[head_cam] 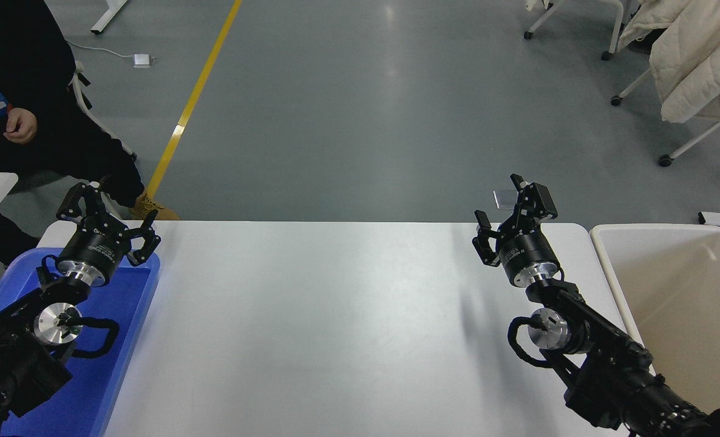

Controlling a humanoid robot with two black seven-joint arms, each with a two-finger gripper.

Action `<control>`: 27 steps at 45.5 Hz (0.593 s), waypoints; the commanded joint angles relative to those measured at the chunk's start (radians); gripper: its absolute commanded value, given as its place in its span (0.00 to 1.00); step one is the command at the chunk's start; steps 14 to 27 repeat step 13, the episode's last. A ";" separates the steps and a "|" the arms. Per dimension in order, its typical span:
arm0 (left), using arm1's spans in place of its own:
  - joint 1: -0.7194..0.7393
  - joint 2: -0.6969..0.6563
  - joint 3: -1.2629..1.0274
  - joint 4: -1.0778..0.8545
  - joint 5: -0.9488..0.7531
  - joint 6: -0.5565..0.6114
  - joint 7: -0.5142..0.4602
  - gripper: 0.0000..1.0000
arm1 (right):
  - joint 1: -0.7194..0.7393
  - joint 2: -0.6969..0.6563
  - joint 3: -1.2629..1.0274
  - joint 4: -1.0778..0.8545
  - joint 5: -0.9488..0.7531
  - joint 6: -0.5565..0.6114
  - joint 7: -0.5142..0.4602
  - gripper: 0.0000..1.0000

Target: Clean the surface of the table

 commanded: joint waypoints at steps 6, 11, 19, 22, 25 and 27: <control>-0.001 0.000 0.000 0.000 0.000 0.000 0.000 1.00 | 0.004 0.001 -0.003 -0.028 -0.019 -0.024 0.010 1.00; 0.001 0.000 0.000 0.000 0.000 0.000 0.000 1.00 | 0.003 0.001 -0.005 -0.031 -0.019 -0.025 0.010 1.00; 0.001 0.000 0.000 0.000 0.000 0.000 0.000 1.00 | 0.004 0.001 -0.005 -0.036 -0.017 -0.025 0.010 1.00; 0.001 0.000 0.000 0.000 0.000 0.000 0.000 1.00 | 0.004 0.001 -0.005 -0.036 -0.017 -0.025 0.010 1.00; 0.001 0.000 0.000 0.000 0.000 0.000 0.000 1.00 | 0.004 0.001 -0.005 -0.036 -0.017 -0.025 0.010 1.00; 0.001 0.000 0.000 0.000 0.000 0.000 0.000 1.00 | 0.004 0.001 -0.005 -0.036 -0.017 -0.025 0.010 1.00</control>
